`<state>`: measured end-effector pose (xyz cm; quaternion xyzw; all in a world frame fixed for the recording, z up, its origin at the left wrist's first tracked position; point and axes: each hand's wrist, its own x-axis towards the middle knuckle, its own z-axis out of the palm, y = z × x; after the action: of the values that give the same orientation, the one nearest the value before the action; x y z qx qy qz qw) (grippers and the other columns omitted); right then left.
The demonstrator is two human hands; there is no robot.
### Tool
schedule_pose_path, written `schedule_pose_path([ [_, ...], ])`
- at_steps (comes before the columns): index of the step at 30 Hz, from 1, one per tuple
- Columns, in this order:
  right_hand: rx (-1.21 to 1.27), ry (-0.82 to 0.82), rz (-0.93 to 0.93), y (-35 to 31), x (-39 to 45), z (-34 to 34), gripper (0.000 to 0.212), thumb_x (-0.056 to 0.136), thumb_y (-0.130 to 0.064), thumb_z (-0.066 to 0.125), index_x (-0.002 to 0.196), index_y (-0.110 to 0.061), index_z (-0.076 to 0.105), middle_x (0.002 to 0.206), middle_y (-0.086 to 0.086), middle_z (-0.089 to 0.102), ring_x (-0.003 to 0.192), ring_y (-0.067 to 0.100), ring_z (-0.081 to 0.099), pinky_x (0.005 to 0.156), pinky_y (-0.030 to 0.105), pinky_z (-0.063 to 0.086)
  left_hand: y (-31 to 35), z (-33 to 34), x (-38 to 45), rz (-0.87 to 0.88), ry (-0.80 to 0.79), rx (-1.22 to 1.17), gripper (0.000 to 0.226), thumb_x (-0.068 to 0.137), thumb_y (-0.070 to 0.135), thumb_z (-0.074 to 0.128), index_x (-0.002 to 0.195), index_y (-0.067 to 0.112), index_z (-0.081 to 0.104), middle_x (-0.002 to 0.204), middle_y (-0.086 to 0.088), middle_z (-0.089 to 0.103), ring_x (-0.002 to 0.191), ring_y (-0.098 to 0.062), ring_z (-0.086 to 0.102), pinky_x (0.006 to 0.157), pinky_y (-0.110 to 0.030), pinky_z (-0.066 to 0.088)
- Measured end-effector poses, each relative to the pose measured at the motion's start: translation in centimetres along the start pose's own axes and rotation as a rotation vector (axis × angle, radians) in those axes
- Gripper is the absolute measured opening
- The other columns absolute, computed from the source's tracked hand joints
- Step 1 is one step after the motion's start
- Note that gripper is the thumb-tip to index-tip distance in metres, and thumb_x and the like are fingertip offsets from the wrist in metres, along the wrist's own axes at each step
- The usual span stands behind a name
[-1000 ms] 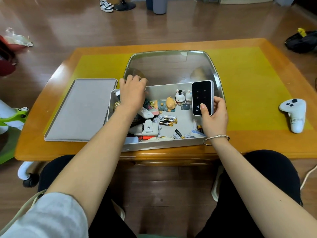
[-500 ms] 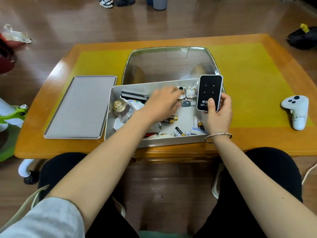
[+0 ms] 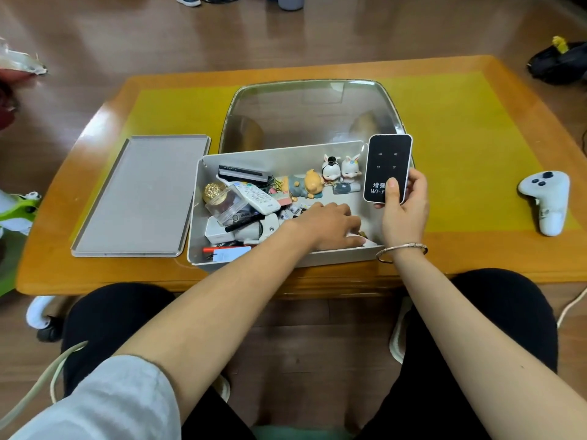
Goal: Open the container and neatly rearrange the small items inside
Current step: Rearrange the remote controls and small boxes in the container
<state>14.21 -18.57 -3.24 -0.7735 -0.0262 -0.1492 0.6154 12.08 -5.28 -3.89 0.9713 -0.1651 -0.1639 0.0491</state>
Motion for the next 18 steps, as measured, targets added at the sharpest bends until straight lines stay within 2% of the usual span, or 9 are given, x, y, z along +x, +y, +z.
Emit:
schedule_pose_path([
  [3,-0.02,0.005,-0.024,-0.1,-0.1,0.0,0.024,0.094,-0.014,0.05,0.117,-0.006,0.051,0.1,-0.009,0.054,0.095,0.017,0.057,0.078,0.05,0.053,-1.1,0.1,-1.2,-0.018,-0.019,-0.024,0.046,0.097,0.056,0.033,0.122,0.029,0.061,0.12,-0.004,0.054,0.107,-0.024,0.052,0.084,-0.037,0.036],
  [5,-0.027,0.0,-0.032,-0.1,-0.2,0.0,0.025,0.094,-0.015,0.05,0.117,-0.006,0.051,0.102,-0.007,0.055,0.096,0.017,0.058,0.078,0.05,0.054,-1.9,0.1,-1.9,-0.04,-0.005,-0.08,0.043,0.097,0.055,0.033,0.119,0.031,0.063,0.116,-0.001,0.058,0.103,-0.023,0.055,0.08,-0.035,0.038],
  [8,-0.022,-0.005,-0.026,0.0,-0.1,0.0,0.025,0.094,-0.014,0.05,0.117,-0.006,0.051,0.103,-0.005,0.055,0.097,0.019,0.059,0.078,0.051,0.053,-2.3,0.2,-2.3,-0.022,0.057,-0.069,0.04,0.097,0.052,0.038,0.116,0.028,0.064,0.115,-0.002,0.058,0.108,-0.023,0.051,0.083,-0.036,0.041],
  [10,-0.034,-0.014,-0.033,0.0,0.0,0.0,0.025,0.094,-0.014,0.05,0.118,-0.005,0.051,0.104,-0.003,0.056,0.098,0.021,0.059,0.079,0.05,0.053,-1.9,0.5,-2.0,-0.011,0.133,-0.064,0.037,0.096,0.05,0.041,0.114,0.025,0.062,0.119,-0.004,0.055,0.111,-0.025,0.048,0.082,-0.035,0.036],
  [12,-0.058,-0.026,-0.053,0.0,-0.1,-0.1,0.026,0.094,-0.014,0.049,0.118,-0.004,0.051,0.105,-0.001,0.057,0.098,0.019,0.058,0.083,0.045,0.052,-1.3,0.7,-1.5,-0.016,0.184,-0.095,0.039,0.095,0.052,0.041,0.121,0.026,0.056,0.127,-0.004,0.05,0.118,-0.026,0.043,0.089,-0.037,0.032],
  [15,-0.099,-0.057,-0.088,0.0,-0.1,-0.1,0.029,0.095,-0.015,0.049,0.121,-0.003,0.052,0.111,0.006,0.06,0.101,0.022,0.058,0.085,0.037,0.05,-1.2,0.7,-1.1,-0.076,0.044,-0.104,0.056,0.09,0.068,0.036,0.139,0.041,0.041,0.151,-0.005,0.03,0.139,-0.032,0.019,0.112,-0.051,0.016],
  [17,-0.118,-0.088,-0.103,0.0,-0.1,-0.2,0.03,0.095,-0.014,0.048,0.123,-0.003,0.052,0.115,0.01,0.06,0.104,0.026,0.058,0.086,0.042,0.05,-1.4,0.8,-1.1,-0.134,-0.089,-0.106,0.066,0.085,0.075,0.032,0.144,0.045,0.032,0.159,-0.002,0.015,0.145,-0.035,0.005,0.114,-0.058,0.008],
  [18,-0.125,-0.101,-0.107,0.0,-0.1,-0.2,0.03,0.096,-0.014,0.048,0.124,-0.004,0.052,0.116,0.011,0.06,0.105,0.026,0.057,0.086,0.046,0.05,-1.6,0.8,-1.2,-0.147,-0.12,-0.091,0.068,0.085,0.076,0.031,0.145,0.045,0.03,0.159,-0.001,0.012,0.145,-0.035,0.005,0.114,-0.058,0.01],
])
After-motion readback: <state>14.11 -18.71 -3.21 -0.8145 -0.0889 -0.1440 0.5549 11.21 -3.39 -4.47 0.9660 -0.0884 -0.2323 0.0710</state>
